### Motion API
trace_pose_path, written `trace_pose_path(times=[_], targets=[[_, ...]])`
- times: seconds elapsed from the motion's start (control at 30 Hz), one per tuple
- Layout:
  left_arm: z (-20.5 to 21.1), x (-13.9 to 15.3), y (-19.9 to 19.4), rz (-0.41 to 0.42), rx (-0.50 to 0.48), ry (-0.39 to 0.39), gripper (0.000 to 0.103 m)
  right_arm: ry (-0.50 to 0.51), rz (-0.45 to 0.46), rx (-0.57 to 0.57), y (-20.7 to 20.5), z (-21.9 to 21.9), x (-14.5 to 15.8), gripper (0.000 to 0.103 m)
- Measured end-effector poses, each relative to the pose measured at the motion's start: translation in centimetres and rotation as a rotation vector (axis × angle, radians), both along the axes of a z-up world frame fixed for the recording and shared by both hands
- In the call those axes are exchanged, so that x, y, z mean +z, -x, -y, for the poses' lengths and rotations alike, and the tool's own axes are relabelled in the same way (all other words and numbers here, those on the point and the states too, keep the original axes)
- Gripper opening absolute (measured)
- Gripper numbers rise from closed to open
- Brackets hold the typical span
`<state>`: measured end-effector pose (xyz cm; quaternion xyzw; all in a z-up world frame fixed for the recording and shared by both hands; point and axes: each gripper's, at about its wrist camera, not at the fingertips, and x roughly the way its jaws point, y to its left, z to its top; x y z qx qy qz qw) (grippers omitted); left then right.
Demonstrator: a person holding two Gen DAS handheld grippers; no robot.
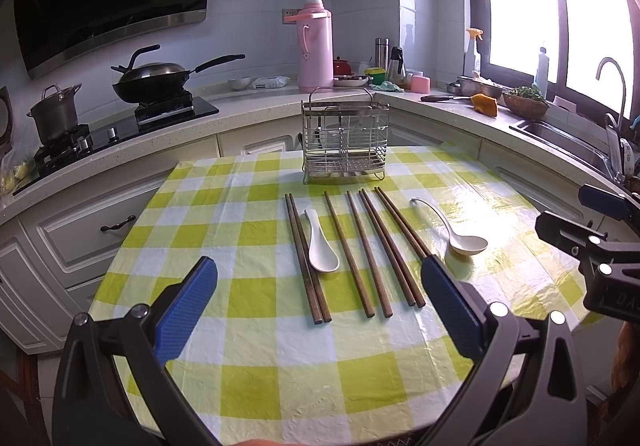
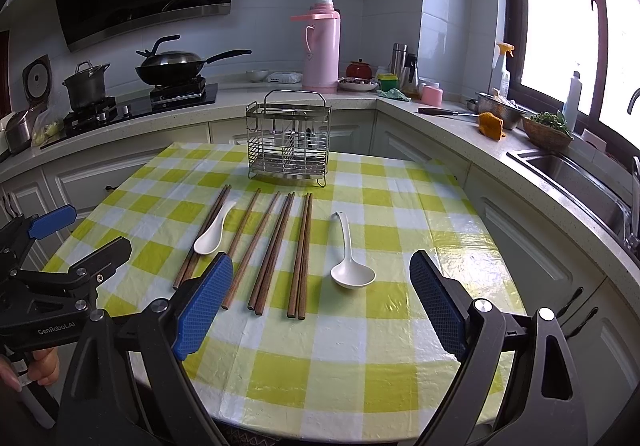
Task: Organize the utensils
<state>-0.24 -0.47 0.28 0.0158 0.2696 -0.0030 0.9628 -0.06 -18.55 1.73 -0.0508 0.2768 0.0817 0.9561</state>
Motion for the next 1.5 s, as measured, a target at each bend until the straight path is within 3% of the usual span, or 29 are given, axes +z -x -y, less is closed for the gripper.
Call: trace_pose_path(times=[1.5], targets=[[0.35, 0.33, 0.43, 0.003, -0.006, 0.003, 0.099, -0.004, 0.000, 0.007, 0.14, -0.16, 0.01, 0.085]])
